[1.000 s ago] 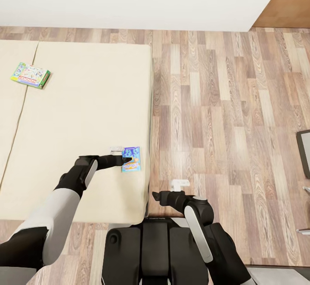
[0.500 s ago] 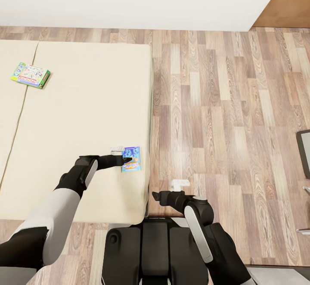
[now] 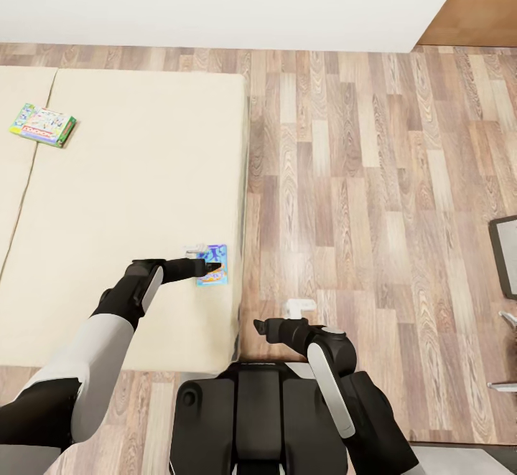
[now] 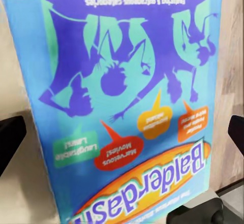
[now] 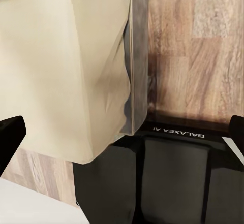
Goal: Put all the toys in the child's room - the three board games (two on the bed and one on the table), the two jigsaw puzzles on the table, and the tennis ball on the table - inside the toy box on the table in the child's room.
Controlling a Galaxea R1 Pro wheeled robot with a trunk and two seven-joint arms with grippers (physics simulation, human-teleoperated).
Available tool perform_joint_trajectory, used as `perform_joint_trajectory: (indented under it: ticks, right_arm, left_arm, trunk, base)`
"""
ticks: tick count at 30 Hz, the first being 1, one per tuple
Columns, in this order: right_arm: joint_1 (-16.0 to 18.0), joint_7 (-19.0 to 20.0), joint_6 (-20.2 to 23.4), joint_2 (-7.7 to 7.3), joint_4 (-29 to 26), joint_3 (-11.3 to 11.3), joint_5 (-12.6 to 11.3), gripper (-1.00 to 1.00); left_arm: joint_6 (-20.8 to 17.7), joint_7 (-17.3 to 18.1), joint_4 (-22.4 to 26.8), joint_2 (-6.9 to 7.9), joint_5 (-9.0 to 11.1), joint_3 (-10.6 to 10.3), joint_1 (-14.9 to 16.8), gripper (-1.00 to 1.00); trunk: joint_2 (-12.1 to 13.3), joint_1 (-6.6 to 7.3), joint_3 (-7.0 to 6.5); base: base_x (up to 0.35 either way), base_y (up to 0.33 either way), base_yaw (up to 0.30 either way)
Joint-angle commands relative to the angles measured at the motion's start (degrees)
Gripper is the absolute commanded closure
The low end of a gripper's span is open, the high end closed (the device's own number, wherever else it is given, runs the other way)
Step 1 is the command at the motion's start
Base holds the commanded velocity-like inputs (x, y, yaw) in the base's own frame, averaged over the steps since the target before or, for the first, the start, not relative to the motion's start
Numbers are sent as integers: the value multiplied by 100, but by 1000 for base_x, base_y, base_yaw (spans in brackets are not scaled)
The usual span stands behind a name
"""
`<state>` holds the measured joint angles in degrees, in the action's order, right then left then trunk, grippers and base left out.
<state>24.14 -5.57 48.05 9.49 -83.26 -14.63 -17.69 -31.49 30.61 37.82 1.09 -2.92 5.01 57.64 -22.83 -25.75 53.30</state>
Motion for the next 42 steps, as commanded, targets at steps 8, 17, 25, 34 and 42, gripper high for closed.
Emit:
perform_joint_trajectory:
  ticks: [8,17,25,34,42]
  right_arm:
    - [3,-58,27,0,-6,-5,-59,-100]
    - [3,-58,29,0,-6,-5,-59,-100]
    - [3,-58,29,0,-6,-5,-59,-100]
    - [3,-58,29,0,-6,-5,-59,-100]
    - [3,-58,29,0,-6,-5,-59,-100]
  left_arm:
    - [-33,77,7,-4,-25,27,2,-100]
    - [-32,85,7,-4,-25,27,2,-100]
    - [-32,97,7,-4,-19,27,2,-100]
    - [-39,384,7,-4,-24,27,2,-100]
    - [-41,418,7,-2,-25,27,2,-100]
  trunk:
    - [-9,-4,6]
    - [-9,-4,6]
    - [-9,-4,6]
    - [-9,-4,6]
    - [-9,-4,6]
  base:
    - [0,-20,0]
    - [0,-1,0]
    - [0,0,0]
    - [0,0,0]
    - [0,0,0]
